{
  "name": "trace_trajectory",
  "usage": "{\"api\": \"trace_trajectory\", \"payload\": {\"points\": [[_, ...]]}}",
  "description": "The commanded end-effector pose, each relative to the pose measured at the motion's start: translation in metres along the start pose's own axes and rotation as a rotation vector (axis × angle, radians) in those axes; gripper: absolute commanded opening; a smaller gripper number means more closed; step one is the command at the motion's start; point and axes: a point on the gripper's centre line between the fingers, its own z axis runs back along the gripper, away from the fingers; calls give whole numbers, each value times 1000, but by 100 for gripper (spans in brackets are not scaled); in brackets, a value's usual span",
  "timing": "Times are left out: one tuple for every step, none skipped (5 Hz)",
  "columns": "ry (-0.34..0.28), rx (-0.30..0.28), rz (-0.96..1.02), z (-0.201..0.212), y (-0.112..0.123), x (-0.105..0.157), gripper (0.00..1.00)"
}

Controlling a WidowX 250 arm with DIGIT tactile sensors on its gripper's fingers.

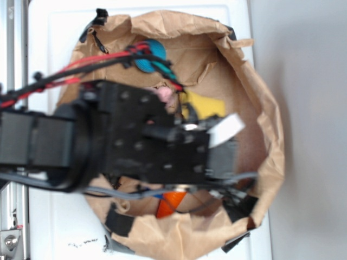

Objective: Grab the carrot.

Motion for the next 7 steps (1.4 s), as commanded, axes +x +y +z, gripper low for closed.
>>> {"api": "trace_trajectory", "payload": {"points": [[-100, -31, 6, -18, -13, -14, 100], [-109, -74, 42, -25, -23, -11, 100], [-135, -34, 82, -38, -32, -4, 0], [-92, -33, 106, -18, -37, 10, 0], [-32, -41, 129, 13, -41, 29, 0], [-4, -88, 113, 39, -37, 41, 0], [12, -136, 93, 55, -27, 46, 0]]}}
